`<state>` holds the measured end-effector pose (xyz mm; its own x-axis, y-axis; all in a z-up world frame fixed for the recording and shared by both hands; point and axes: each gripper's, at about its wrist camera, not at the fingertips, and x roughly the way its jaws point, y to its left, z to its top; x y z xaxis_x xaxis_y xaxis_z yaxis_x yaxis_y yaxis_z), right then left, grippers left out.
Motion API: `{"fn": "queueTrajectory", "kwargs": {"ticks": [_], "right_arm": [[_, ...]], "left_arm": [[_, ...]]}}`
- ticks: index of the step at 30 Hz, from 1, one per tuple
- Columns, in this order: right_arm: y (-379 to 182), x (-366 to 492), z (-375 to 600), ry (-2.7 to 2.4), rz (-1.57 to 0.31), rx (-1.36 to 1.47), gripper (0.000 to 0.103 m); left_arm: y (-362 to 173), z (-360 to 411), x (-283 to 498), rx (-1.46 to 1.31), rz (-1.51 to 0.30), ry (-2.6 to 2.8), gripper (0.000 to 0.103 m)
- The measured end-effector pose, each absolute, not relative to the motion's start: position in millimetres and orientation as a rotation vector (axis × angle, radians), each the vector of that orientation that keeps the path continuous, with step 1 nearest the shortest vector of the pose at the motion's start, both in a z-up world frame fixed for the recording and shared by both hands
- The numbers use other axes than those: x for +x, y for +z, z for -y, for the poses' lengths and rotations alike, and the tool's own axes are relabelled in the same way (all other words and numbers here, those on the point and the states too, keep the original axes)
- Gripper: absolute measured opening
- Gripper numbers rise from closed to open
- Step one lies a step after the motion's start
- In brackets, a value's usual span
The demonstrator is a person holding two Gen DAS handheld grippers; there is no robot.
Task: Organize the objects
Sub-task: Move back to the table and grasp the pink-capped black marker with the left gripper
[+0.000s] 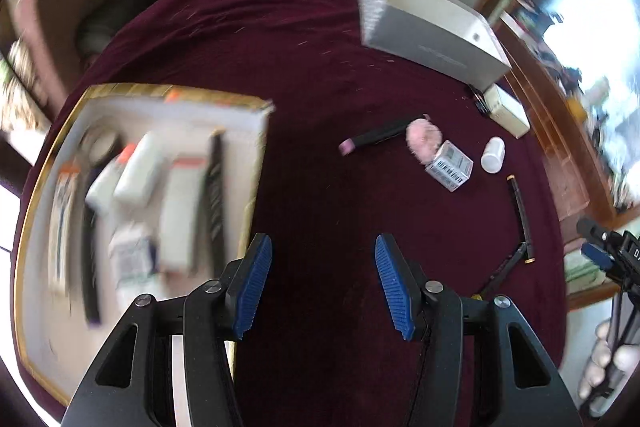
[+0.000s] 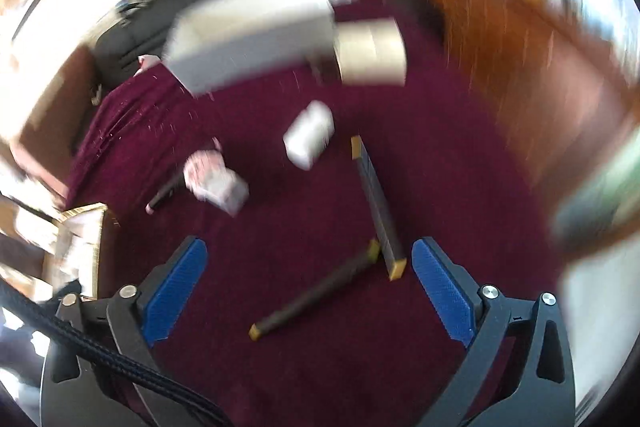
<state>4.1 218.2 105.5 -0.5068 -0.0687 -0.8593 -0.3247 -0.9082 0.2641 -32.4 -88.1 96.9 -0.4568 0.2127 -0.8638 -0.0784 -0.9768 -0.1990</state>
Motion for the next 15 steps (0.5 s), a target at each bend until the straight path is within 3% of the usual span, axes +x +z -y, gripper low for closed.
{"fn": "queueTrajectory", "kwargs": {"ticks": [7,15], "right_arm": [[62.0,28.4,-240.2,2.42,-0.693,-1.603,0.103],[48.5,58.7,-273.9,2.34,-0.703,-1.633,0.103]], "left_arm": [[71.2,22.6,-99.9,-1.41,-0.293,2.534,0.048],[26.9,-22.1,-159.4,-1.42,-0.495,2.429,0.048]]}}
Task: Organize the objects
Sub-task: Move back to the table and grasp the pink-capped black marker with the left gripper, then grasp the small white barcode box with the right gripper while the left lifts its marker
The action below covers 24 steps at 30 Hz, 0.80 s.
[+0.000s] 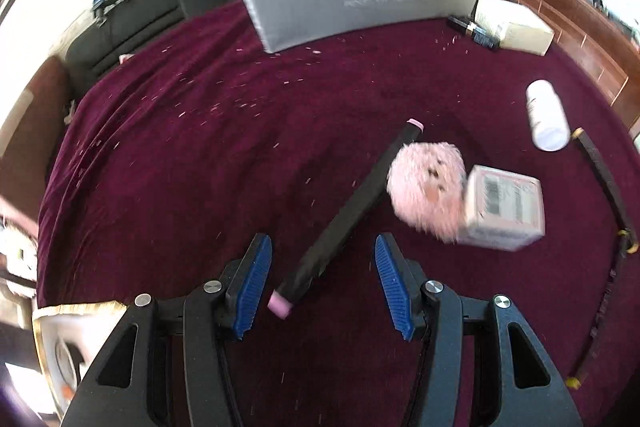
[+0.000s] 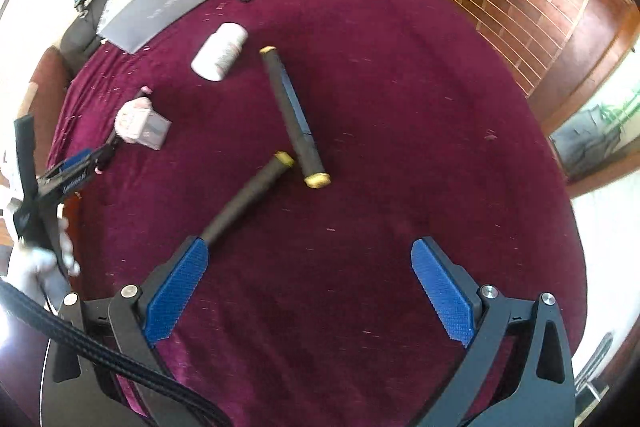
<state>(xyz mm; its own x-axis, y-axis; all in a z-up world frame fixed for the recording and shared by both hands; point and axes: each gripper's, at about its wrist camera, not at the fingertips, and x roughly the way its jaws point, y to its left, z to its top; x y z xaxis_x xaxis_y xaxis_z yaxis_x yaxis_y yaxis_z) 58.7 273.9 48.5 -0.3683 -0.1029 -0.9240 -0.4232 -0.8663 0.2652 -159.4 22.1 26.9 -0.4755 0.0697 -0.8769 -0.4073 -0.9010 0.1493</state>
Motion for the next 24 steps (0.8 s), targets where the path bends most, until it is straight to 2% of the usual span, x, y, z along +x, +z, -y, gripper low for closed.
{"fn": "queueTrajectory", "kwargs": {"ticks": [2,4,5,6,15,18,20,22,24], "right_arm": [[46.1,62.4,-284.3,2.309,-0.719,-1.633,0.103],[46.1,60.0,-291.3,2.298,-0.731,-1.631,0.103],[46.3,57.0,-291.6,2.299,-0.731,-1.629,0.103],[47.6,55.0,-292.4,2.305,-0.727,-1.624,0.103],[52.5,11.5,-250.5,2.49,-0.647,-1.733,0.103],[55.3,-20.1,-216.7,2.601,-0.527,-1.812,0.103],[56.0,-29.2,-208.9,2.623,-0.472,-1.822,0.103],[56.8,-48.5,-194.8,2.661,-0.363,-1.832,0.103],[56.4,-66.7,-184.1,2.686,-0.287,-1.854,0.103]], "left_arm": [[19.3,-29.5,-165.1,-1.438,-0.487,2.409,0.047],[18.8,-30.8,-164.6,-1.466,-0.414,2.392,0.028],[18.7,-30.9,-162.2,-1.488,-0.371,2.36,0.013],[18.6,-31.6,-157.5,-1.497,-0.368,2.354,0.012],[27.8,-0.4,-84.7,-1.556,-0.174,2.276,0.011],[27.2,7.9,-62.5,-1.579,-0.093,2.26,0.011],[22.4,5.5,-59.3,-1.582,-0.123,2.281,0.012],[22.7,-1.2,-63.0,-1.552,-0.138,2.313,0.014],[22.7,-11.0,-71.7,-1.523,-0.167,2.336,0.027]]}}
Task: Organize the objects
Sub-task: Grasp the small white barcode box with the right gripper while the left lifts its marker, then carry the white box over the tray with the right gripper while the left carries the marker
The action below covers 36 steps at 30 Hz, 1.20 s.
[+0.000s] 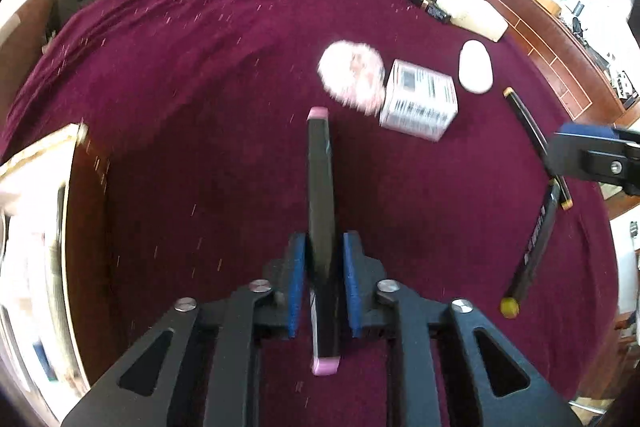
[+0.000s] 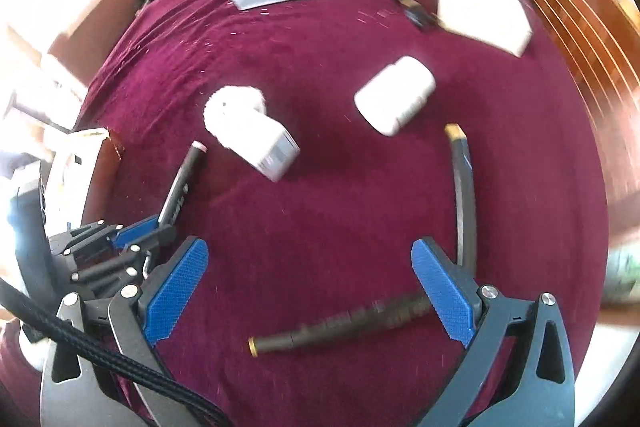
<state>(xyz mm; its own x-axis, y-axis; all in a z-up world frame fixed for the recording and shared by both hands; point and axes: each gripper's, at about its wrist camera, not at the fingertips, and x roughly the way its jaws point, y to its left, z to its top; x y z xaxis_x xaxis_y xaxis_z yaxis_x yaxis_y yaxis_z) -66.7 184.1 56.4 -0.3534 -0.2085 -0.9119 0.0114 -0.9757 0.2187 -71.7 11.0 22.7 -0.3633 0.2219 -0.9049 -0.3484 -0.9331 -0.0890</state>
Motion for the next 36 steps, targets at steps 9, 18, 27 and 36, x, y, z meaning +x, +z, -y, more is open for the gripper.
{"fn": "queueTrajectory", "kwargs": {"ticks": [9,18,27,36], "right_arm": [[41.1,-123.7,-136.7,-2.409,-0.053,1.718,0.103],[22.5,-143.0,-100.3,-2.389,-0.333,1.682,0.087],[18.1,-131.7,-129.6,-2.326,-0.054,1.818,0.032],[63.7,-82.9,-132.8,-2.273,0.256,1.72,0.033]], "left_arm": [[28.2,-0.1,-63.2,-1.526,-0.061,2.417,0.011],[59.5,42.0,-29.8,-1.5,0.122,2.45,0.011],[76.2,64.7,-8.3,-1.459,0.236,2.466,0.011],[94.4,111.1,20.0,-1.451,0.33,2.502,0.011]]}}
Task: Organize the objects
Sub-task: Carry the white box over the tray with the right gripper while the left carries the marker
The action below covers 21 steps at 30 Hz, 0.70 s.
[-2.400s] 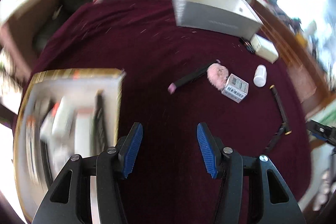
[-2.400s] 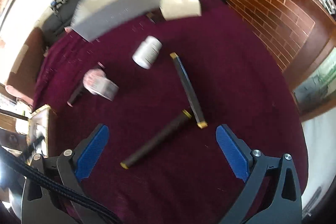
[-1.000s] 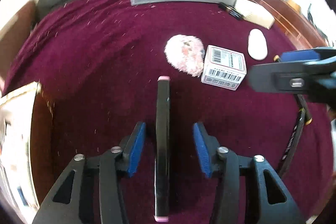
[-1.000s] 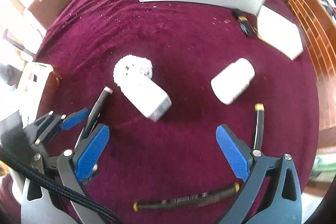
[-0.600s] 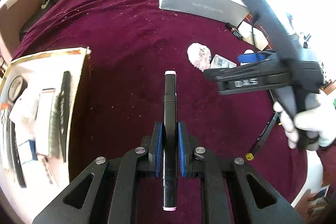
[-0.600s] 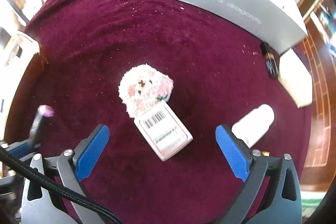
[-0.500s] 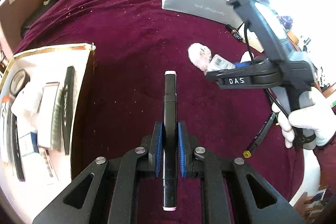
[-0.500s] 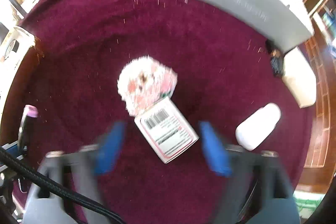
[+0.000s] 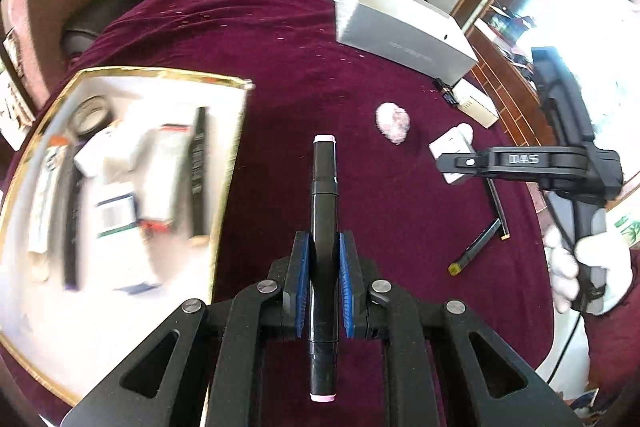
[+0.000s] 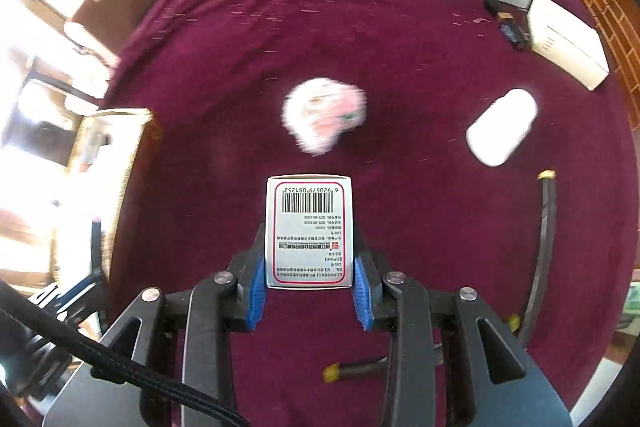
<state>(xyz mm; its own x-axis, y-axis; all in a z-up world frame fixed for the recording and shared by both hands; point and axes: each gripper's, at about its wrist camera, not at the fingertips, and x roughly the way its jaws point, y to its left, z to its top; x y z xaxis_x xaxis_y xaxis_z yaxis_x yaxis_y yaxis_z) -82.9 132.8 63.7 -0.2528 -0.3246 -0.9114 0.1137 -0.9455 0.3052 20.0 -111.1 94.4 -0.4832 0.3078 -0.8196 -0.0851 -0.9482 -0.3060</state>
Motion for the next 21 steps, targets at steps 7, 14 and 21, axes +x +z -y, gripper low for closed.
{"fn": "queueTrajectory", "kwargs": {"ticks": [7,14,21], "right_arm": [[89.8,-60.2,-63.9,-2.166,0.266,1.622,0.033],[90.0,-44.2,13.7,-2.064,0.224,1.603,0.033],[73.7,-34.3,75.9,-1.997,0.153,1.652,0.033]], "left_arm": [[99.6,179.8,44.1,-1.515,0.39,2.597,0.011],[82.2,232.1,48.9,-1.595,0.409,2.655,0.011],[48.0,264.2,29.0,-1.693,0.419,2.597,0.011]]}}
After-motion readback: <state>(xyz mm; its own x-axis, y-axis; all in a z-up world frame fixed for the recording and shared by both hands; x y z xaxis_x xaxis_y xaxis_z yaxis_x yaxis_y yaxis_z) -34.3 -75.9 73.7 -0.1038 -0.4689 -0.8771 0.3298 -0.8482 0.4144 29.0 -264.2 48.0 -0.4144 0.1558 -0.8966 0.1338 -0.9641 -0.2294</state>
